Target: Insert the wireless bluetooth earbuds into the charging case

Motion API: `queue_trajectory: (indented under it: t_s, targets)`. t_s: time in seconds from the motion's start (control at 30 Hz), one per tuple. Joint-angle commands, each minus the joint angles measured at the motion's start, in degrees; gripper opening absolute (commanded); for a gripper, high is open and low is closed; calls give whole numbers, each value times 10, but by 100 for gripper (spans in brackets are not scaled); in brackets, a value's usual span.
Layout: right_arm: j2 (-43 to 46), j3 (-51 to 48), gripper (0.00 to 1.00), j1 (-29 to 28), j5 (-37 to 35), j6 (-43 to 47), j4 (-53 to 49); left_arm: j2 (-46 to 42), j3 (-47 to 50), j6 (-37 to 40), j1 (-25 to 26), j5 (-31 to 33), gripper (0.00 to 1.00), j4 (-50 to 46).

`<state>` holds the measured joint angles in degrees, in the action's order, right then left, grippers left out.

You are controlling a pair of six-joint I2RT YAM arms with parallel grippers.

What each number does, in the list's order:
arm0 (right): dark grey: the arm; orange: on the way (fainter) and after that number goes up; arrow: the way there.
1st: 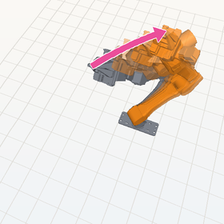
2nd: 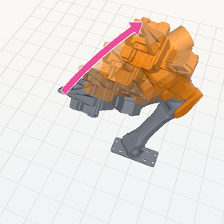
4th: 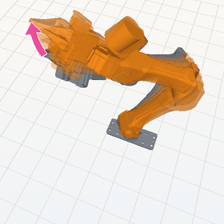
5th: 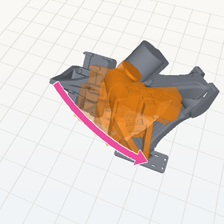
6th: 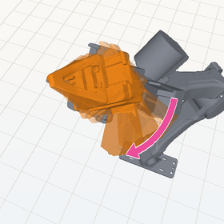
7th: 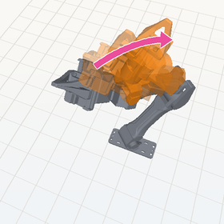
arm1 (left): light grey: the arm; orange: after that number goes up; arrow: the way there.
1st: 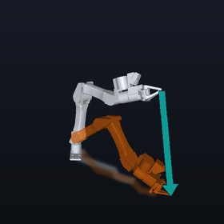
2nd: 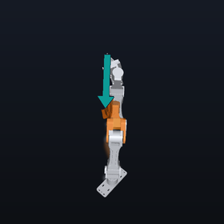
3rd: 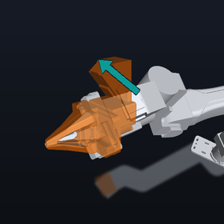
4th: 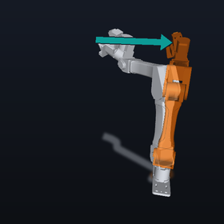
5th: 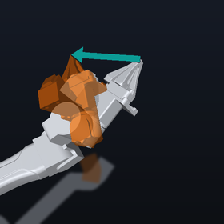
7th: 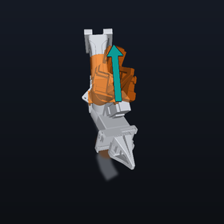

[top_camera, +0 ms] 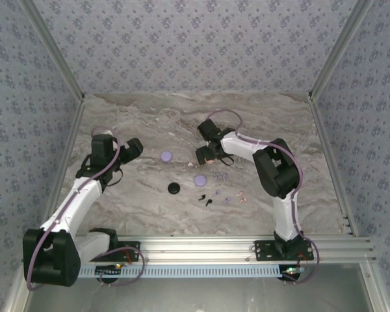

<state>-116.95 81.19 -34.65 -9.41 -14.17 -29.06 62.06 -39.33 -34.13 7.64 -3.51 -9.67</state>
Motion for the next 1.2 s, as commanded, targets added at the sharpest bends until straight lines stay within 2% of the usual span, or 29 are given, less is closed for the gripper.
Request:
queue_trajectory:
  t_s: [0.0,0.33,0.63,0.8,1.0,1.17]
  targets:
    - [23,-15,93,-3,14,-15,-22,1,-26,14,3,11,99,-17]
    - [17,-21,79,3,55,-11,-9,-1,-38,22,3,18,99,-30]
    - [31,-30,60,5,61,3,1,-1,-43,24,3,13,99,-32]
    - [83,-53,58,6,50,34,34,1,-53,23,3,-14,99,-28]
    - [197,-111,57,6,44,119,109,13,-91,18,3,-108,99,-20]
    - [329,-209,57,-3,59,229,215,34,-146,14,13,-236,97,-11]
